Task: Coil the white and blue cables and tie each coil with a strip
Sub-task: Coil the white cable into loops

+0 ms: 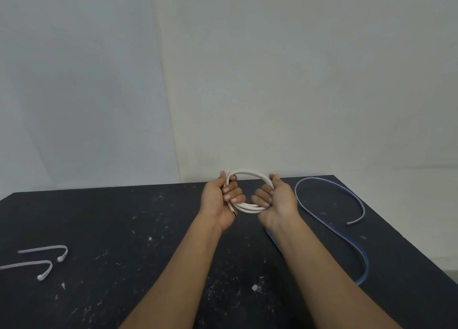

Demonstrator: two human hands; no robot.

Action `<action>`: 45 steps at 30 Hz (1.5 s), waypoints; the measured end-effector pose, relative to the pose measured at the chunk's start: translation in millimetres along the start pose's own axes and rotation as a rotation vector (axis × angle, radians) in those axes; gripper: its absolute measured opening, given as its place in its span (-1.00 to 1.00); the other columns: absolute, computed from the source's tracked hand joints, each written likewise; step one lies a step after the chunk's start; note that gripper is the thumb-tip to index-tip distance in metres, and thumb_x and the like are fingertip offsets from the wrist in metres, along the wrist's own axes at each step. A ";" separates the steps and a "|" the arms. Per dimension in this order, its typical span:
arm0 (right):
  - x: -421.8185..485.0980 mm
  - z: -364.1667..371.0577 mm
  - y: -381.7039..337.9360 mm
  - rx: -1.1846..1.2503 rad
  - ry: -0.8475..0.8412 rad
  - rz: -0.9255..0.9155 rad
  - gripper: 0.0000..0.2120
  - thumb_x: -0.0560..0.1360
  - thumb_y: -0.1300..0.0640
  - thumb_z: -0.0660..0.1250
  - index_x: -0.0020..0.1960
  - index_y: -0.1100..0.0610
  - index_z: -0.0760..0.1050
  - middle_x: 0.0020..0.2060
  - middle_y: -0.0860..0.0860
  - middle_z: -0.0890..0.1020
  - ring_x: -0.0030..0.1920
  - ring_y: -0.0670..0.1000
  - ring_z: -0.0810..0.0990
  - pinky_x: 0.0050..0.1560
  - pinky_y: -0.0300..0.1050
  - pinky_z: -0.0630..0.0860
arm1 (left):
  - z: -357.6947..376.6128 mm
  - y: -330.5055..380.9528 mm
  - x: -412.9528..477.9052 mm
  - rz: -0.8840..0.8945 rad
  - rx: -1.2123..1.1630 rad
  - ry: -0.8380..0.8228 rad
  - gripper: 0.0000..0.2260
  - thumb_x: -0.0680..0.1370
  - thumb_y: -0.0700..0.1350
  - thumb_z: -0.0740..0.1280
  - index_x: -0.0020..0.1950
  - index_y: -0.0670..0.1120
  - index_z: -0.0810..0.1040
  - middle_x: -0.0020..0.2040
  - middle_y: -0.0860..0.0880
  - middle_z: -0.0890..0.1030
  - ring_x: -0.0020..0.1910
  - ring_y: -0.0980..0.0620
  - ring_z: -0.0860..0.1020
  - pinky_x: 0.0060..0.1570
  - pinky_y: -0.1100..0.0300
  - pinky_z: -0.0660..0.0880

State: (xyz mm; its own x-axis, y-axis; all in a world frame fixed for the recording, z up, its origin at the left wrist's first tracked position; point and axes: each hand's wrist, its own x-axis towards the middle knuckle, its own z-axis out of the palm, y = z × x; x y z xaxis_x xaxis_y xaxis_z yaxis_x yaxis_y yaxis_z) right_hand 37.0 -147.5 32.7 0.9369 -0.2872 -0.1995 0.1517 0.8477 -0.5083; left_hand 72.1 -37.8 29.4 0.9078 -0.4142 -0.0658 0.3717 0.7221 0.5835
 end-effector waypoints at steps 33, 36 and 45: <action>9.0 -11.5 12.9 -1.106 0.222 -0.779 -0.85 0.59 0.06 0.31 0.03 0.07 0.63 -0.29 -0.18 0.56 -0.33 -0.34 0.53 -0.36 -0.56 0.38 | 10.7 -6.2 -6.4 0.049 0.379 0.107 -0.60 0.68 0.04 0.09 -0.23 -0.15 0.48 -0.54 0.04 0.24 -0.61 0.13 0.20 -0.60 0.30 0.20; 9.9 -11.8 14.5 -1.091 0.271 -0.810 -0.82 0.59 0.05 0.31 0.04 0.11 0.64 -0.30 -0.21 0.51 -0.33 -0.34 0.49 -0.36 -0.57 0.36 | 13.0 -9.3 -6.8 0.059 0.428 0.125 -0.59 0.68 0.05 0.09 -0.24 -0.14 0.48 -0.54 0.04 0.24 -0.59 0.13 0.19 -0.59 0.30 0.19; 12.3 -17.1 13.1 -1.222 0.150 -0.717 -0.86 0.59 -0.06 0.26 0.02 -0.05 0.55 -0.20 -0.12 0.62 -0.15 -0.09 0.60 -0.29 -0.37 0.42 | 11.9 -3.3 -1.3 0.134 0.485 0.165 -0.59 0.69 0.02 0.07 -0.27 -0.15 0.42 -0.57 0.05 0.20 -0.65 0.15 0.11 -0.65 0.33 0.05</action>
State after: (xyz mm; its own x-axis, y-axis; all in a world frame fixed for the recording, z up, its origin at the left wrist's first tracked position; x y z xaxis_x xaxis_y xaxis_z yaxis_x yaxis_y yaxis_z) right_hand 45.1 -147.5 9.3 0.7215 -0.5916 0.3598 0.1364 -0.3881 -0.9115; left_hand 67.4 -46.2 37.3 0.9741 -0.2153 -0.0690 0.1536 0.4068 0.9005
